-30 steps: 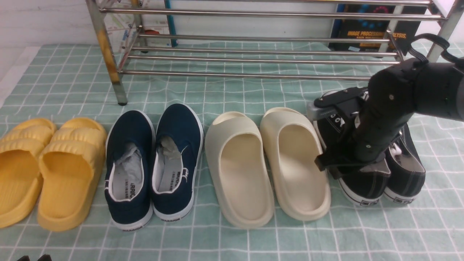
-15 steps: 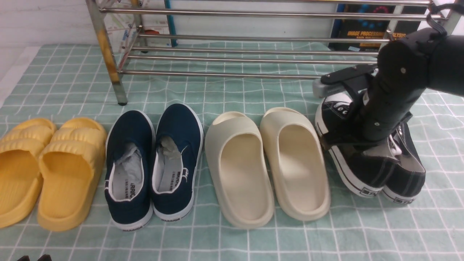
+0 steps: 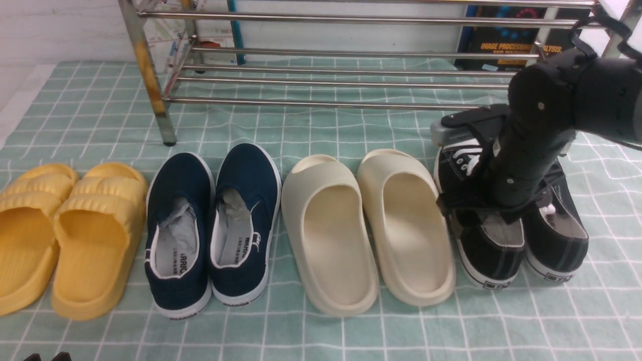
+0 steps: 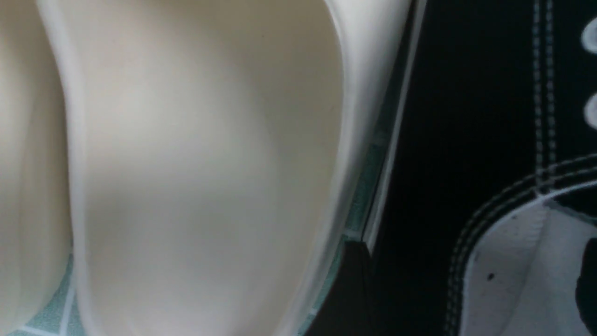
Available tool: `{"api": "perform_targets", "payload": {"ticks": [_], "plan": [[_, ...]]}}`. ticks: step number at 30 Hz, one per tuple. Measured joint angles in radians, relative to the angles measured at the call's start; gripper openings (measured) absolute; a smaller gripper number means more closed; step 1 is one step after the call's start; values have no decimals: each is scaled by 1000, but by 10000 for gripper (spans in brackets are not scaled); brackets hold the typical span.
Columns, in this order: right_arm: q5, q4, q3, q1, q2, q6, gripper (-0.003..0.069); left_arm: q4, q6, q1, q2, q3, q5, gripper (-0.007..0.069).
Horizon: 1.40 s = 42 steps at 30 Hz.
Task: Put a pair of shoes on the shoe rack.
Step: Use the right arm to grab the shoe closest to it, then use the right arm to put a shoe into the shoe rack
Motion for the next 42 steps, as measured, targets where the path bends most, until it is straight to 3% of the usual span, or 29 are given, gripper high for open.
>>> {"api": "perform_targets", "payload": {"ticks": [2,3,5,7,8,9,10,20,28,42], "plan": [[-3,21,4,0,16,-14,524,0,0,0,0,0,0,238],[-3,26,7,0,32,-30,421,0,0,0,0,0,0,238],[-3,20,10,0,36,-37,308,0,0,0,0,0,0,238],[5,20,10,1,32,-37,138,0,0,0,0,0,0,238],[6,20,10,2,31,-37,123,0,0,0,0,0,0,238],[13,15,10,1,26,-37,43,0,0,0,0,0,0,238],[21,0,10,1,19,-37,17,0,0,0,0,0,0,238],[158,18,-34,0,-142,-42,14,0,0,0,0,0,0,238],[-30,-111,-90,-14,-86,-37,14,0,0,0,0,0,0,238],[41,-31,-638,-140,278,-55,14,0,0,0,0,0,0,238]]}}
